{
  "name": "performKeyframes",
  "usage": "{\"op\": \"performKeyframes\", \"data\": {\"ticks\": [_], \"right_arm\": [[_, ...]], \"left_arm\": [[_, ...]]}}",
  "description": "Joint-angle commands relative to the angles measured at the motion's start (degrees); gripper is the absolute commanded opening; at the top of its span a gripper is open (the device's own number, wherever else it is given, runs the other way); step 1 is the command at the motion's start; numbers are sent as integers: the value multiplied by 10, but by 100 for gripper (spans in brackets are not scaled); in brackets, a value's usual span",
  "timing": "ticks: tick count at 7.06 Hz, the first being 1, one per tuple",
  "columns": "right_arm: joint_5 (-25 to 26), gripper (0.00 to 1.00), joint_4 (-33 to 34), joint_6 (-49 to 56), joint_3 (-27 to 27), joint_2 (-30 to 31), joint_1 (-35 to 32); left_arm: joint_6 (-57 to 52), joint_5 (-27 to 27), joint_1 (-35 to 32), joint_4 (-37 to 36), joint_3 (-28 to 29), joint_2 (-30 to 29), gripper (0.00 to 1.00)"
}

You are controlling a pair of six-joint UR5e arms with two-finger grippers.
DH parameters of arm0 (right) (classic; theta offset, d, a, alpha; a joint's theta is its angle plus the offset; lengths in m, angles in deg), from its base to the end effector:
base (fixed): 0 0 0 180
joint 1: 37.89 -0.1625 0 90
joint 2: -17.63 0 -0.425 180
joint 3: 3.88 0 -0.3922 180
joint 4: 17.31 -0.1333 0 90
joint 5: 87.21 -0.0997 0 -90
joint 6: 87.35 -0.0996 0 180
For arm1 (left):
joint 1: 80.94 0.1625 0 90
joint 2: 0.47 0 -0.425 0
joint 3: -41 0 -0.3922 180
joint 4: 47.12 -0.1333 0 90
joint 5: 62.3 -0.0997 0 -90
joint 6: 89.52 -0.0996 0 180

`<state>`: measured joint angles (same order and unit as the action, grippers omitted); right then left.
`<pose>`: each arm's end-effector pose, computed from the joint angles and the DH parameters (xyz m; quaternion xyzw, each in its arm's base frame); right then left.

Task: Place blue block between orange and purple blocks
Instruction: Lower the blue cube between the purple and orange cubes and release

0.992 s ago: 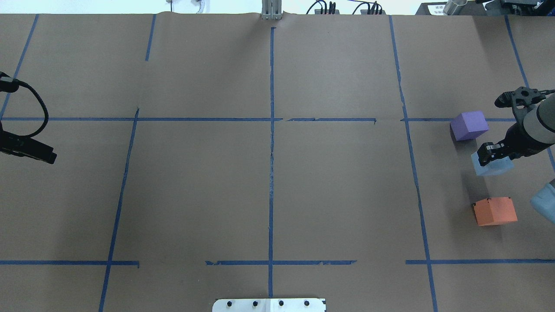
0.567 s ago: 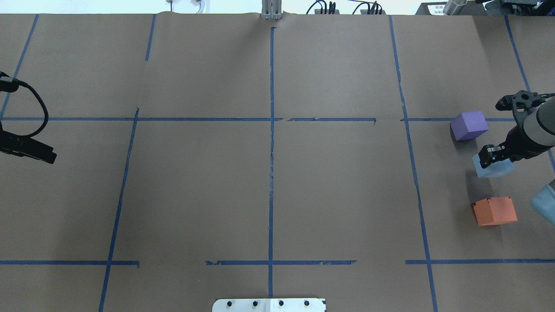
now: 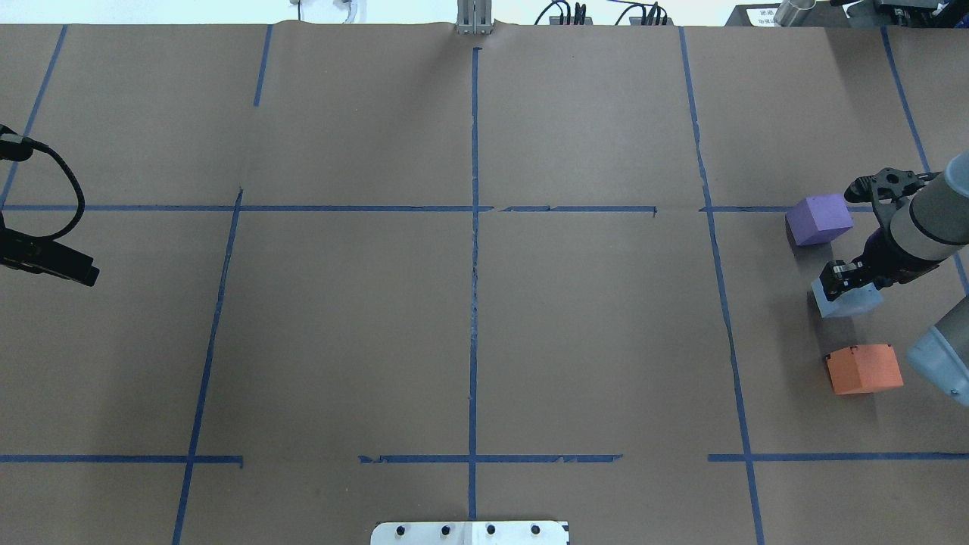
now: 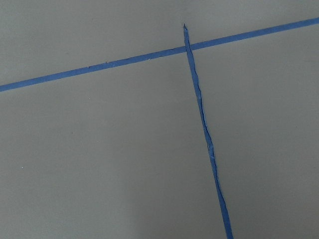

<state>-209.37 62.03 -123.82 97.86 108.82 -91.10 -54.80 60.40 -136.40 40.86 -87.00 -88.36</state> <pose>-0.2353 -0.4487 0.5581 -0.0205 -0.3240 -0.0536 0.9443 0.1792 -0.4006 0.3713 0.0770 0.3804 0.0806 0.9181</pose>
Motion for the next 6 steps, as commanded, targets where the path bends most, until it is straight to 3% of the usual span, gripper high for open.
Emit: {"op": "performKeyframes", "data": {"ticks": [1,2,4,5,6], "right_arm": [[1,20,-1,-1,-5,0,3],[2,31,-1,-1,-6,-1,4],[3,81,-2,0,-6,-1,6],[3,97,-2,0,-5,-1,5],[3,100,-2,2,-1,-1,4]], "left_arm": [[0,0,0,-1,-3,1,100],[0,0,0,-1,-5,1,100],[0,0,0,-1,-4,1,100],[0,0,0,-1,-4,1,100],[0,0,0,-1,-4,1,100]]}}
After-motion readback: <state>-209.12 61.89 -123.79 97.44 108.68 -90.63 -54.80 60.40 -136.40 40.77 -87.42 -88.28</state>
